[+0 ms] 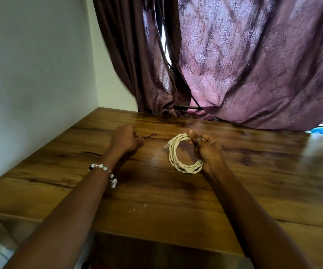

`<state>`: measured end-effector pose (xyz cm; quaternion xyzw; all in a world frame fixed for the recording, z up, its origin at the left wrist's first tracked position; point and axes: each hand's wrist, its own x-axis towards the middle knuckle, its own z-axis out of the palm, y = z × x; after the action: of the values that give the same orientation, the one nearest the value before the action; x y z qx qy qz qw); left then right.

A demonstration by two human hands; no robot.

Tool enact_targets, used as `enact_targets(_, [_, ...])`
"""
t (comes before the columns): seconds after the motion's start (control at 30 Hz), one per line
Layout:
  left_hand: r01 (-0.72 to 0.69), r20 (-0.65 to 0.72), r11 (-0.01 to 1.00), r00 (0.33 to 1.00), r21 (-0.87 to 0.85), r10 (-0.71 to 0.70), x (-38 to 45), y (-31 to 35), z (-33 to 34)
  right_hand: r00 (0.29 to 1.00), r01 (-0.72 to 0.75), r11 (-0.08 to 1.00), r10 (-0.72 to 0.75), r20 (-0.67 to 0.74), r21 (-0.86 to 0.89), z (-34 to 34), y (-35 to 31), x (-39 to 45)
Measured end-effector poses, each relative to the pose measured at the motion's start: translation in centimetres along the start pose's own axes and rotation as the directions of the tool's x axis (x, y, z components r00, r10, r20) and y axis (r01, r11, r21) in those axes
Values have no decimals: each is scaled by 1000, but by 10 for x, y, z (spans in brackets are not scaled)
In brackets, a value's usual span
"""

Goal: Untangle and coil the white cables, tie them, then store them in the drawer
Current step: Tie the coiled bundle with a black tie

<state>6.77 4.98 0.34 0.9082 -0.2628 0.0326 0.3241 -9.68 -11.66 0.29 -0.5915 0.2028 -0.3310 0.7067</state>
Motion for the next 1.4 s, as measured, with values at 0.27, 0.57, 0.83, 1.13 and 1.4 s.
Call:
enact_targets(0.27, [29,311,837,935,-547,171,-36,84,-1,991,102,995,-100,-92,22,-5,0,8])
enact_targets(0.57, [208,245,753,967,-625,-65,-42,109,57,975,191,982,-188,-115,11,-10,8,19])
enact_targets(0.83, [-43,-162,768,984,-640,-80,-49,121,89,987,-118,981,132,-88,151,-6,14,33])
enact_targets(1.13, [-146,-245,673,968,-725,-54,-56,121,97,957,-289,945,291,13,153,-11,0,27])
enact_targets(1.4, [202,204,443,978,-874,-44,-42,115,73,986,-160,980,164,-26,120,-14,7,32])
